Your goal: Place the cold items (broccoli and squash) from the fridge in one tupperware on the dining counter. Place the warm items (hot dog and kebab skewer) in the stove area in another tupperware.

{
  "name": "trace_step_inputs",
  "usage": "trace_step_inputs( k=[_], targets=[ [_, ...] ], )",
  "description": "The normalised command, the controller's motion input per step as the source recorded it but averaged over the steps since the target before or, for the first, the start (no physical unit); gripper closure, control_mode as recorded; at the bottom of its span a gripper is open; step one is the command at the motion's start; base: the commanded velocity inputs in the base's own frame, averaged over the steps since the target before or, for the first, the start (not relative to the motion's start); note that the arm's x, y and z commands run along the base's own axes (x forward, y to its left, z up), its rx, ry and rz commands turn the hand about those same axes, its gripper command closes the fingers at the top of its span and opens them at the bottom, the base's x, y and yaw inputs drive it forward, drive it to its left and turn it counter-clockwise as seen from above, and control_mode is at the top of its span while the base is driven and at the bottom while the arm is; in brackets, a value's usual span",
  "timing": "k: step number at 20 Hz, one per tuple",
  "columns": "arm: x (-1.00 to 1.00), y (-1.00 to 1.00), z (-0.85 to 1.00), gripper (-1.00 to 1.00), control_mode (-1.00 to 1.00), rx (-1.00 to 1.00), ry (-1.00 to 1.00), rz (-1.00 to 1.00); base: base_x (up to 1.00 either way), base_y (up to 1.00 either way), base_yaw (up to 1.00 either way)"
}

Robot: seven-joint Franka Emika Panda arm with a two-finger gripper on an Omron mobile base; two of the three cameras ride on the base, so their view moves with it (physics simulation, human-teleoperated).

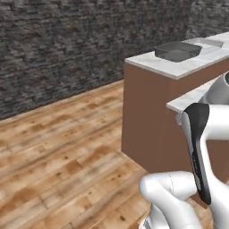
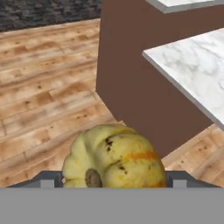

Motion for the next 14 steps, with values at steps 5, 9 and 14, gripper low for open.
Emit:
trace_step_inputs(
  k=[5,9,14],
  targets=[
    [0.0,0.0,0.0,1.0,1.0,0.0,0.0,0.0,0.63,1.0,-0.45],
    [0.0,0.0,0.0,1.0,1.0,0.0,0.0,0.0,0.66,1.0,-0.44],
    [0.0,0.0,0.0,1.0,1.0,0.0,0.0,0.0,0.66,1.0,-0.43]
  ],
)
